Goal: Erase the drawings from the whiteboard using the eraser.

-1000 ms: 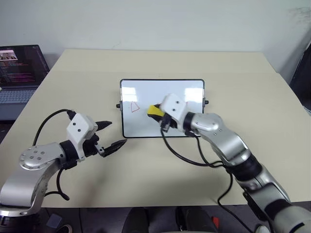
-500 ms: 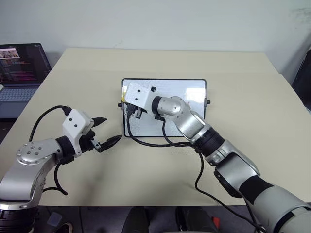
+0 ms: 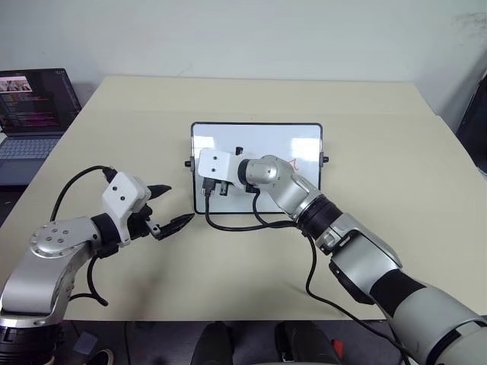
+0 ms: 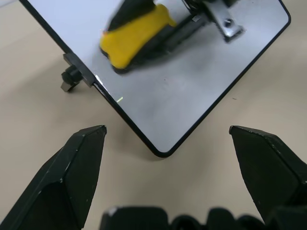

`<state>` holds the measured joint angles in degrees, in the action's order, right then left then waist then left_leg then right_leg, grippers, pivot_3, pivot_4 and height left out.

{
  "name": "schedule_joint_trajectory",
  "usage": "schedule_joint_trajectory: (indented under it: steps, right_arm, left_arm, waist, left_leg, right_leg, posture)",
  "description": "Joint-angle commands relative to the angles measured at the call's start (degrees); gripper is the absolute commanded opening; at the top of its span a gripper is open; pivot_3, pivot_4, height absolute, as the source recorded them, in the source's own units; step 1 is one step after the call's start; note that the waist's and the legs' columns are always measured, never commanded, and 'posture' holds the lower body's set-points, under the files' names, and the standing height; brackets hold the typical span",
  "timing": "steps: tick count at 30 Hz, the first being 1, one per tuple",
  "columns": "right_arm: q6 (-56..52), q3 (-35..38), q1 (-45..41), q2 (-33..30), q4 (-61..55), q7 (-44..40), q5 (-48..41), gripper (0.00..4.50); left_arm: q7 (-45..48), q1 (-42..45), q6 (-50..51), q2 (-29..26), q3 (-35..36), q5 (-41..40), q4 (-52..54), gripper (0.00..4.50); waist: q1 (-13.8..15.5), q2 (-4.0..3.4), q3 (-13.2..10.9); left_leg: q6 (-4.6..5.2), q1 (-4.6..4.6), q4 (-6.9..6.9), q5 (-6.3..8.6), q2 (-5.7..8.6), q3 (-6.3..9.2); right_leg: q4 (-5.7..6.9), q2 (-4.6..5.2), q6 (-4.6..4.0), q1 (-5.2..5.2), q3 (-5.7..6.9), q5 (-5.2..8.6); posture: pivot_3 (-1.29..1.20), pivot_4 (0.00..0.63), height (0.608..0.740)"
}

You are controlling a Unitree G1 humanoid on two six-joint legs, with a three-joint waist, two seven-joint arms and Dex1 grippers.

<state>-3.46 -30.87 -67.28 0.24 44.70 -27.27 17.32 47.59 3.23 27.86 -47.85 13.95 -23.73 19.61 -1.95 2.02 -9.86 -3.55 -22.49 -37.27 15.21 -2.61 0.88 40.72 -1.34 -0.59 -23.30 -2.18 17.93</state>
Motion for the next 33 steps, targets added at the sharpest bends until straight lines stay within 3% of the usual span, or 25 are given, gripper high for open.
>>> schedule_joint_trajectory:
  steps: [1,10,16,18,26,33]
  right_arm:
    - [2.39,2.77,-2.99,-0.40,2.20,3.95,1.50,1.06]
    - [-0.18,-1.48,1.86,-0.83,-1.98,-10.05,3.36,1.06]
    - [3.73,2.17,-2.60,-0.69,1.32,4.50,6.11,1.06]
    - [4.27,2.23,-3.03,-0.61,2.01,4.92,6.16,1.06]
    - [0.74,-2.73,3.36,-2.86,-3.39,-13.30,6.88,1.06]
    - [1.71,1.23,-0.77,-2.41,-0.38,-0.13,8.60,1.05]
  left_arm:
    - [0.39,0.98,-1.37,-0.21,0.40,0.04,0.70,4.50]
    - [0.87,1.28,-1.63,0.00,0.04,-0.01,0.50,4.50]
    - [1.04,1.31,-1.79,0.08,-0.16,-0.06,0.41,4.50]
    - [1.11,1.37,-1.80,0.10,-0.26,-0.08,0.39,4.50]
    - [1.23,1.85,-1.94,0.18,-0.54,-0.05,-0.01,4.50]
    - [2.29,2.21,-2.19,0.01,-0.87,-0.33,-0.49,4.50]
  waist:
    - [0.02,0.02,0.00]
    - [-0.28,0.01,0.00]
    - [-0.33,0.00,-0.03]
    - [-0.28,0.02,-0.03]
    - [-0.40,0.01,-0.03]
    - [-0.28,0.00,-0.05]
  left_leg:
    - [0.00,0.00,-0.08,0.00,0.00,0.02]
    - [0.00,0.01,-0.20,0.00,-0.02,0.02]
    - [0.00,-0.03,-0.55,0.00,-0.02,0.09]
    - [0.00,-0.05,-0.61,0.00,0.00,0.10]
    - [0.02,-0.06,-0.57,0.01,-0.04,0.08]
    - [0.04,0.02,-0.63,-0.03,-0.02,0.14]
  right_leg:
    - [0.07,0.00,0.00,0.00,0.02,0.00]
    - [0.17,-0.02,0.00,0.01,0.00,0.01]
    - [0.38,-0.02,-0.01,0.02,0.05,0.00]
    - [0.40,-0.02,-0.04,0.03,0.05,-0.02]
    - [0.27,-0.05,-0.05,0.04,0.04,-0.01]
    - [0.42,-0.05,-0.13,0.08,0.10,-0.07]
  posture:
    - [0.00,0.150,0.740]
    - [0.00,0.150,0.740]
    - [0.00,0.150,0.740]
    - [0.00,0.150,0.740]
    - [0.00,0.150,0.740]
    - [0.00,0.150,0.740]
